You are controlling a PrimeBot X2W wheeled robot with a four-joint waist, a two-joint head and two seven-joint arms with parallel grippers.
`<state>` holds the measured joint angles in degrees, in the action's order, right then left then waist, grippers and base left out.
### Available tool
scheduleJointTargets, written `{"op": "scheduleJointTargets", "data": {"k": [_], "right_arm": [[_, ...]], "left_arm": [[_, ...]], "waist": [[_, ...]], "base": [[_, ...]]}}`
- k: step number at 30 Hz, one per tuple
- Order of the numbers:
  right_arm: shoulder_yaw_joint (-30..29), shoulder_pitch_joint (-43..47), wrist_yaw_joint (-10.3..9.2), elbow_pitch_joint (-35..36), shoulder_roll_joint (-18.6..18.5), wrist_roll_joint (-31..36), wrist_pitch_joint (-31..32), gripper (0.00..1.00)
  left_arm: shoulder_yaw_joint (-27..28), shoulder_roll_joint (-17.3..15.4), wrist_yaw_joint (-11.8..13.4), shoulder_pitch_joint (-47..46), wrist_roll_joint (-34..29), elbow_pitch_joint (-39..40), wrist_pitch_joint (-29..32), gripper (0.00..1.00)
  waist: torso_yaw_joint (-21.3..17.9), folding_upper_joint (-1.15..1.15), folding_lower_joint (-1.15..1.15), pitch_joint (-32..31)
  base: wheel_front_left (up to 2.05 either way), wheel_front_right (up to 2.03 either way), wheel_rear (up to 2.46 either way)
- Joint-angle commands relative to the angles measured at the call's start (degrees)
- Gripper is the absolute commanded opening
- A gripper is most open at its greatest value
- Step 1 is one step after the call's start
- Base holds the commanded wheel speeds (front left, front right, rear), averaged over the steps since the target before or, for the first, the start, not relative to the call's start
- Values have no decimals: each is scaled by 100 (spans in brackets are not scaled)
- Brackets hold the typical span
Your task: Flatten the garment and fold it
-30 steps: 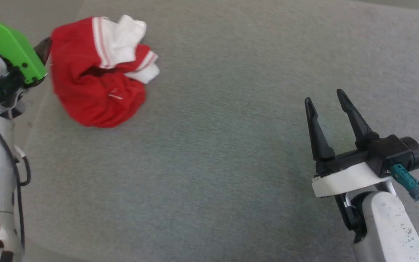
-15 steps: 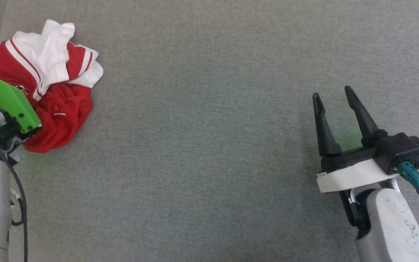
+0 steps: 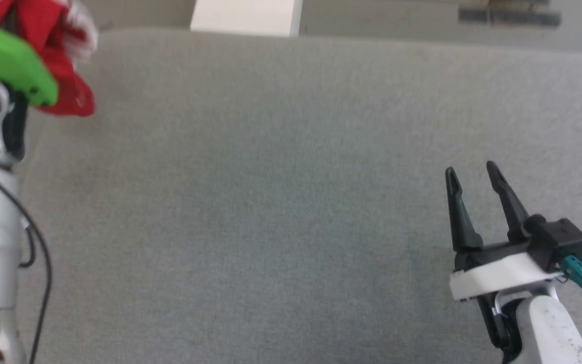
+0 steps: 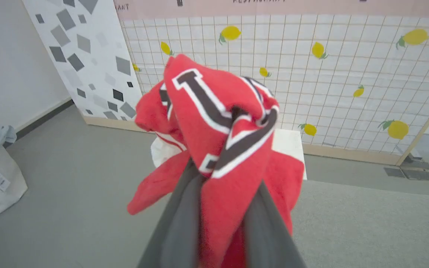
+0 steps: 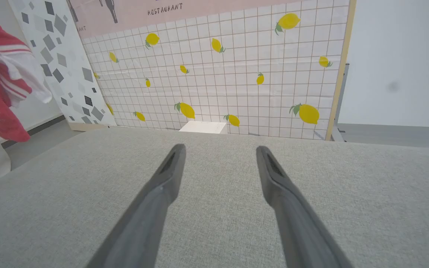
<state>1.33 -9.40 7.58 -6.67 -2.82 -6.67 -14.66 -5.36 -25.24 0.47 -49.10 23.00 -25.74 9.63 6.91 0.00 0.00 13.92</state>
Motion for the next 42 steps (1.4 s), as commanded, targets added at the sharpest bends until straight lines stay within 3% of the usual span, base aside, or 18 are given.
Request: {"op": "scheduleJointTargets", "data": {"k": [1, 9, 13, 14, 18, 25, 31, 32, 33, 34, 38, 42], "right_arm": [[-42, 93, -9, 23, -6, -38, -33, 100], [-50, 350, -9, 5, -6, -43, -33, 100], [-67, 428, -9, 4, -6, -12, -33, 100], [-42, 441, -9, 15, -6, -11, -33, 100], [-38, 486, -9, 65, -6, -1, -6, 100], [-47, 547, -9, 134, -6, 18, 64, 100], [-33, 627, -9, 137, -6, 18, 117, 100], [-32, 644, -9, 139, -6, 20, 130, 100], [-32, 662, -9, 145, -6, 23, 145, 100], [-30, 673, -9, 152, -6, 26, 158, 100], [-20, 685, -9, 203, -6, 38, 196, 100], [-22, 657, -9, 238, -6, 36, 201, 100]], "left_arm": [[-133, 110, -71, -168, -114, 90, -220, 0], [-744, 760, -322, -370, -279, 335, -935, 0], [-1112, 1216, -420, -219, -227, 368, -984, 0], [-1302, 1468, -502, -48, -101, 315, -920, 0], [-1708, 1822, -624, 399, 108, 86, -714, 0], [-2526, 2025, -706, 1319, 320, -829, 562, 0], [-2902, 2006, -743, 1776, 562, -1389, 1781, 0], [-2903, 2010, -738, 1827, 622, -1428, 1919, 4], [-2899, 2016, -717, 1873, 675, -1442, 2034, 60], [-2883, 2024, -706, 1903, 721, -1423, 2074, 100], [-2704, 2061, -579, 1987, 878, -1091, 1784, 100], [-2468, 2059, -501, 2056, 909, -480, 970, 100]], "waist": [[-128, 0, 0, -685], [-784, 0, 0, -1080], [-1130, 0, 0, -1152], [-1330, 0, 0, -1166], [-1701, 0, 0, -1142], [-2188, 0, 0, -1061], [-2287, 0, 0, -1058], [-2273, 0, 0, -1066], [-2243, 0, 0, -1074], [-2212, 0, 0, -1082], [-2011, 0, 0, -1107], [-1768, 0, 0, -1147]], "base": [[0, 0, 0], [0, 0, 0], [0, 0, 0], [0, 0, 0], [0, 0, 0], [0, 0, 0], [0, 0, 0], [0, 0, 0], [0, 0, 0], [0, 0, 0], [0, 0, 0], [0, 0, 0]]}}
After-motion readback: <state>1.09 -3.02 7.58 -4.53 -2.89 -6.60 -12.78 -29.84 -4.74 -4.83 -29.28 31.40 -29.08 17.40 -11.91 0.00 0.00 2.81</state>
